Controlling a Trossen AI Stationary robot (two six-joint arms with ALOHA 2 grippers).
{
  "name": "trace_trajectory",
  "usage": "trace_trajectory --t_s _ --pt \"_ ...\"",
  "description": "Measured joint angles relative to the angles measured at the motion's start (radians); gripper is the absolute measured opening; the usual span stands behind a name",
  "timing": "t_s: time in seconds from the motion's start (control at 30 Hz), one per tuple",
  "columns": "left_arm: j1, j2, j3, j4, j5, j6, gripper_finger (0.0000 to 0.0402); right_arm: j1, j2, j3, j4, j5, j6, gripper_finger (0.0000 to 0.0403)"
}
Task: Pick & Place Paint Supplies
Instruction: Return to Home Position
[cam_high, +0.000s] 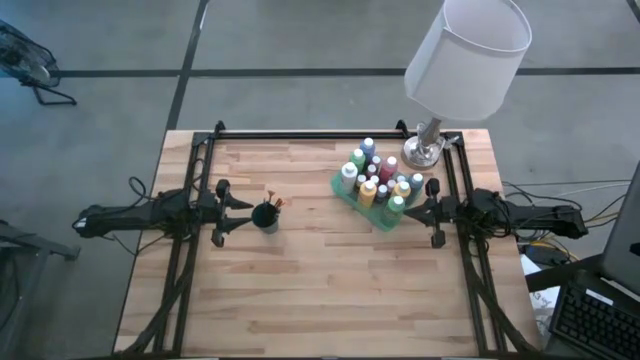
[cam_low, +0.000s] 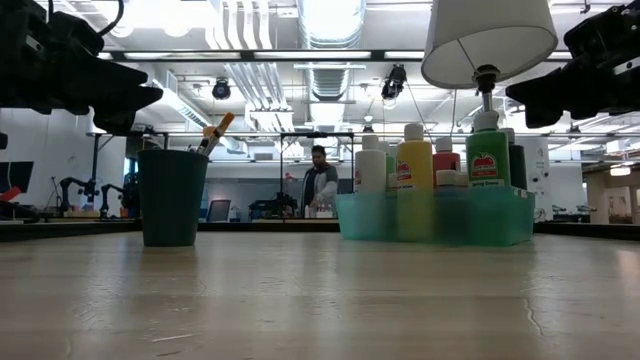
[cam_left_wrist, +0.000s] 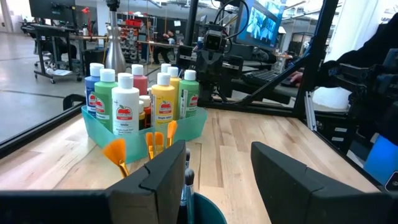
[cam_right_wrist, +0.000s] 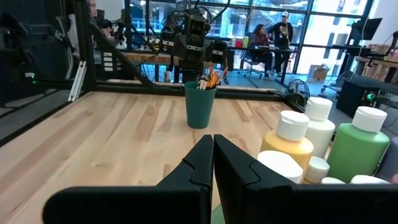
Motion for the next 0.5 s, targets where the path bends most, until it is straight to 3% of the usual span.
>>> trace_trajectory --t_s 0.5 --pt "0.0 0.0 0.0 0.0 0.0 0.0 0.0188 0.0 0.0 0.0 0.0 0.0 0.001 0.0008"
